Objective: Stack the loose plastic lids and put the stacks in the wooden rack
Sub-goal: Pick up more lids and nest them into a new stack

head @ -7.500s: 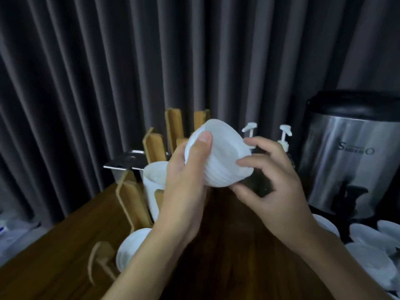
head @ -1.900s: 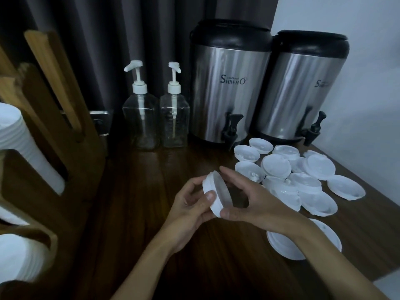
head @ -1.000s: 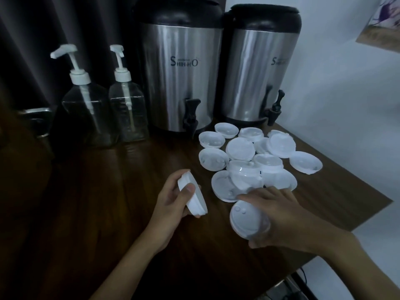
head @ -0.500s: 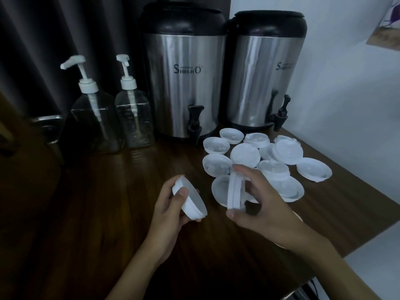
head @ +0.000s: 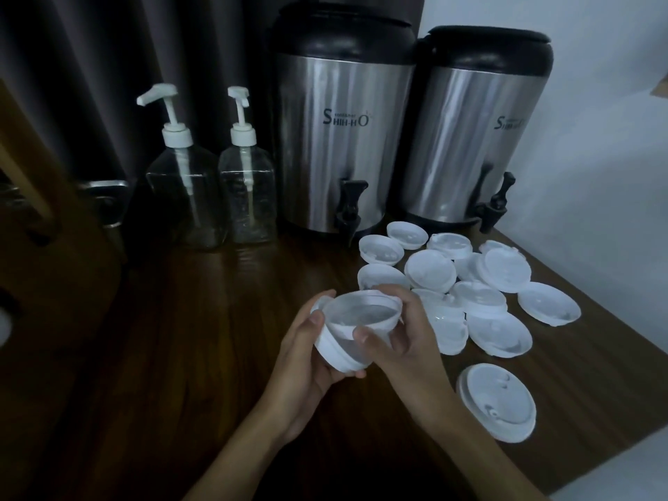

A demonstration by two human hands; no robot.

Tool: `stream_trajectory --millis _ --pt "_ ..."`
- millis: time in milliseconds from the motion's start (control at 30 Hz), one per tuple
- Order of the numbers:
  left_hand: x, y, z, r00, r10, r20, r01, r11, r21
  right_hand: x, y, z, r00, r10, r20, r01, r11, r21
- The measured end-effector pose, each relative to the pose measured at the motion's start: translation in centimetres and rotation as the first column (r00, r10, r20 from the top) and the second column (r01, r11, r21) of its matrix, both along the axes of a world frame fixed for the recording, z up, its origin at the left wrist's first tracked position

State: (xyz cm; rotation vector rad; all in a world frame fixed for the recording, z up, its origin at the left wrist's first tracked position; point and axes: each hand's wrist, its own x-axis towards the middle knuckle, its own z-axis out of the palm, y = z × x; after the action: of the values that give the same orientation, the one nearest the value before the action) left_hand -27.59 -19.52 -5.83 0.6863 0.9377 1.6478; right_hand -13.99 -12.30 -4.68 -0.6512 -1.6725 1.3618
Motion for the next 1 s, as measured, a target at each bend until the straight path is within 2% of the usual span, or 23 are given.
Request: stream_trajectory --millis 167,333,667,1000 --pt "-0.6 0.0 0.3 0.994 -0.005 0.110 0.003 1.000 0.016 0.3 0.4 -0.6 0.969 0.016 0.248 -0.043 0.994 0.103" --pt "-0.7 0.3 -0.1 0.994 -0.006 0.111 0.001 0.999 0.046 0.3 0.4 -0.6 0.942 0.060 0.330 -0.108 0.986 0.127" --pt "-0.9 0.5 -0.2 0.998 0.022 -0.067 -0.019 0.999 0.042 0.9 1.7 0.9 0.898 0.065 0.435 -0.160 0.970 0.184" --pt "-0.3 0.3 -0.4 0.971 0.020 -0.237 -0.011 0.999 0.038 2.6 2.1 1.7 0.828 0.256 0.499 -0.351 0.931 0.105"
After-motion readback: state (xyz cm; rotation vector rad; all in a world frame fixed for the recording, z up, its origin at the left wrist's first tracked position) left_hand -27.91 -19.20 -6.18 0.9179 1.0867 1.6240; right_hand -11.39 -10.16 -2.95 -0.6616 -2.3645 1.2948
